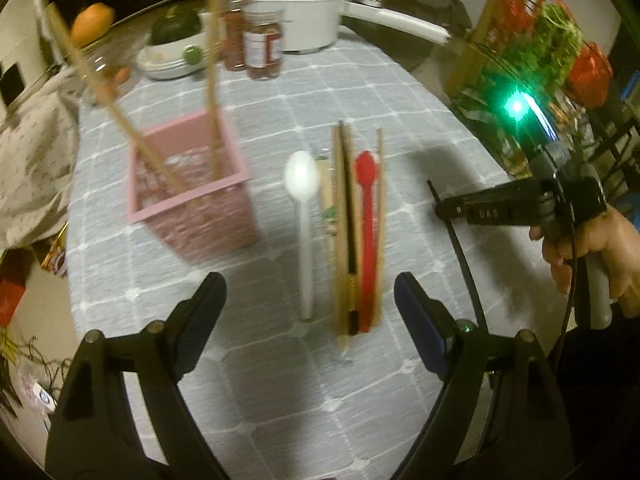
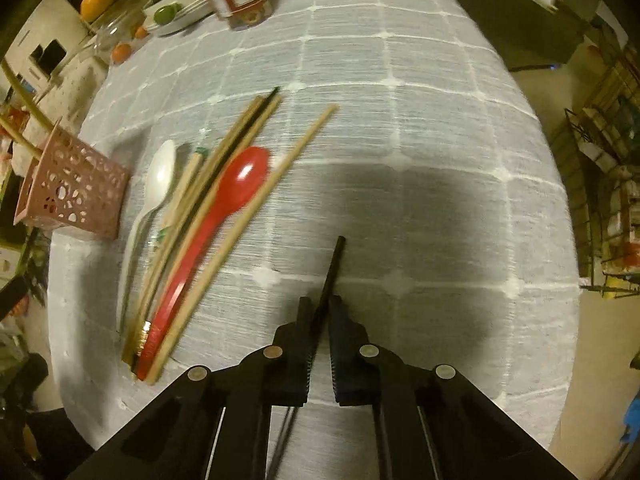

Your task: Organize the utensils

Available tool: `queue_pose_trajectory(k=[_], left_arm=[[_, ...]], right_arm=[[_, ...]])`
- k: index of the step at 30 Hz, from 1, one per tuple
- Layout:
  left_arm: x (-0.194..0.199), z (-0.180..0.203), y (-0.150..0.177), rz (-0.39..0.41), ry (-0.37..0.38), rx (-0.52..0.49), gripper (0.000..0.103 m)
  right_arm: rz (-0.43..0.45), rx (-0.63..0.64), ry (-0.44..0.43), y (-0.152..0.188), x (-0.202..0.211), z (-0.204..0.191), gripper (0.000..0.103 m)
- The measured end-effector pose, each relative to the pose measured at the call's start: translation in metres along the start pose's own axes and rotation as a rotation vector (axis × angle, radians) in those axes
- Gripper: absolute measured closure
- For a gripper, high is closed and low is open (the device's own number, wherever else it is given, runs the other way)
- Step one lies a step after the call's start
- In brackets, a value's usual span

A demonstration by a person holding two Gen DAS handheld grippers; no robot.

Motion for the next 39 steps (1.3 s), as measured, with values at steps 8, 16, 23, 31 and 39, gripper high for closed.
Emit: queue_pose_trajectory(k=[8, 16, 23, 31, 39], left_arm=[[-0.052, 0.046, -0.033, -0.119, 0.119, -0.028, 0.075], [-0.111, 0.073, -0.097, -0.132, 0.125, 0.008, 0.083], [-0.15, 0.065, -0.123, -0.172, 0.046, 0.028, 0.083], [-0.161, 0.071, -0.126, -0.21, 0.016, -0.023, 0.094], [-0.141, 0.072, -0.116, -0.169, 0.018, -0.017, 0.097]], right_arm=[[0.056, -0.057, -0.036, -0.003, 0.027, 0.036, 0.096], [0.069, -0.102, -0.076, -0.008, 0.034, 0.08, 0.096], [0.092, -0.13, -0.113, -0.009, 0.046, 0.099, 0.096], [0.109, -0.121, -0.13, -0.013, 0.051, 0.095, 0.097], [0.09, -0.109, -0.115, -0.012, 0.045, 0.092, 0.096]])
Point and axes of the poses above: each gripper's, at about its wrist camera, not at the fingertips, and x roughly against the way its jaws point, z to its right, y to its underside, the point moved 5 cm from there along -x, roughly the way its jaws point, and after that the axes turned 4 degrees about -x, right-handed, at the moved point
